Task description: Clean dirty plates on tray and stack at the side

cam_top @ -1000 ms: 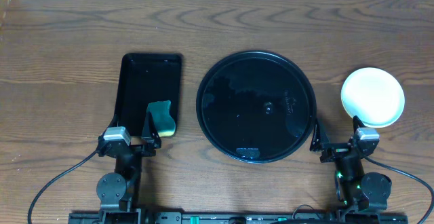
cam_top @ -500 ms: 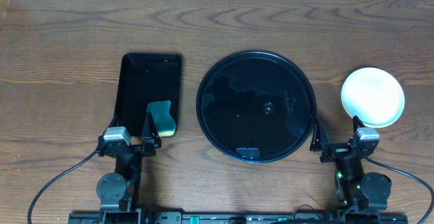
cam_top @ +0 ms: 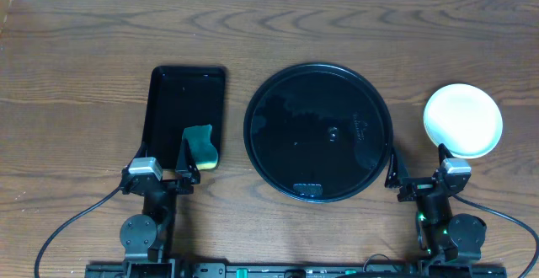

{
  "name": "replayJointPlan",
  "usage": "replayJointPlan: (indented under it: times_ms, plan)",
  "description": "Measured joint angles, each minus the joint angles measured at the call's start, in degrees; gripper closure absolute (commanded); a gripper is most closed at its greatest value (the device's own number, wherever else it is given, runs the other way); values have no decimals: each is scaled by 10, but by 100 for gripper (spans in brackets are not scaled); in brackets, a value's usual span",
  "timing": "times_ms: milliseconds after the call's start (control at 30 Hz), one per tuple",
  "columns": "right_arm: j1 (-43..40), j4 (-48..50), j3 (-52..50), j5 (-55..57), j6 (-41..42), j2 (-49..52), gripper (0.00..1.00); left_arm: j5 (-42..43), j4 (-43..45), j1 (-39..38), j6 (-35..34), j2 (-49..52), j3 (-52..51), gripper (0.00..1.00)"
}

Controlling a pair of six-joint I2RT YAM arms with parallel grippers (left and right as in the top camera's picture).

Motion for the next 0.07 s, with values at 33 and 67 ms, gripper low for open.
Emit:
replayJointPlan:
  times_ms: [33,67]
  plan:
    - [0,0,0,0,0,0,1,0,0,0,0,0,0,16]
    - [0,0,0,0,0,0,1,0,0,0,0,0,0,16]
